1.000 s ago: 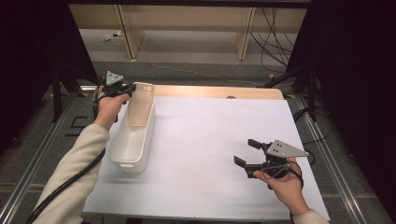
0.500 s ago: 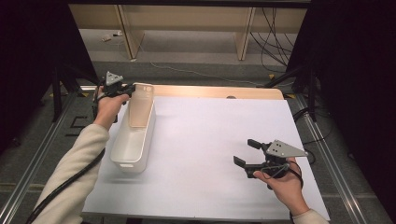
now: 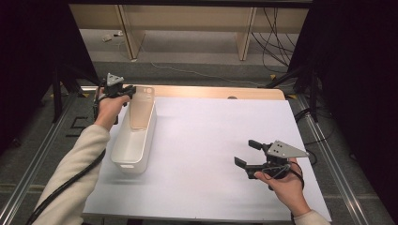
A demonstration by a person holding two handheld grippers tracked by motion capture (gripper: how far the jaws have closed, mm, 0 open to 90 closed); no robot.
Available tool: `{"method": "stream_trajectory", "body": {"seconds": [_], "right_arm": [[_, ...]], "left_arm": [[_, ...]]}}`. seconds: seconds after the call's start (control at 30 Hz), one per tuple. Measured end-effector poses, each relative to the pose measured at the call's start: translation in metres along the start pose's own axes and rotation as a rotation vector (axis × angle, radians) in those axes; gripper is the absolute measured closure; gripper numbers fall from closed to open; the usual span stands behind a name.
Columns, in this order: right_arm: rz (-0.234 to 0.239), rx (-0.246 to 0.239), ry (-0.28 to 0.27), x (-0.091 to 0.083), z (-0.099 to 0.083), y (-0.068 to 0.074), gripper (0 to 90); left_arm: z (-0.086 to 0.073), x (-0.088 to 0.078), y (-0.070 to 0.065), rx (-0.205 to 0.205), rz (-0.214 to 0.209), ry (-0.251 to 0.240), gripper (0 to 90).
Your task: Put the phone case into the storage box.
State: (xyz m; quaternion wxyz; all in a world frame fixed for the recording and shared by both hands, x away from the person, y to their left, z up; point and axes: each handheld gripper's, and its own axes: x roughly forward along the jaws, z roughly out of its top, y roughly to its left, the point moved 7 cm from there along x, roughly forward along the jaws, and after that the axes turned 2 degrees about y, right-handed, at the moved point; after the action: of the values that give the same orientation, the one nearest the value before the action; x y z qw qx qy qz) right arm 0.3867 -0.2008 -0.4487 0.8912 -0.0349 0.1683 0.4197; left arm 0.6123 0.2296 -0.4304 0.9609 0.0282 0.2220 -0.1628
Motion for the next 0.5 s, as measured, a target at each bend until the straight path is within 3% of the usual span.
{"method": "stream_trajectory", "body": {"seconds": [0.07,0.2,0.23,0.5], "right_arm": [[-0.005,-0.021,-0.013,0.0006,0.0010,-0.0017,16.0],[0.001,0.000,0.001,0.0002,0.0001,0.0001,16.0],[-0.005,-0.019,-0.012,0.0007,0.0010,-0.0016,16.0],[-0.004,-0.019,-0.010,0.0006,0.0006,-0.0016,16.0]], "left_arm": [[0.0001,0.0002,-0.0001,0.001,0.001,0.001,79.7],[-0.0004,0.0004,-0.0003,0.004,0.007,0.009,79.0],[-0.0006,0.0007,-0.0003,0.006,0.006,0.010,78.9],[-0.0028,0.0015,0.0006,0.002,0.012,0.010,78.5]]}}
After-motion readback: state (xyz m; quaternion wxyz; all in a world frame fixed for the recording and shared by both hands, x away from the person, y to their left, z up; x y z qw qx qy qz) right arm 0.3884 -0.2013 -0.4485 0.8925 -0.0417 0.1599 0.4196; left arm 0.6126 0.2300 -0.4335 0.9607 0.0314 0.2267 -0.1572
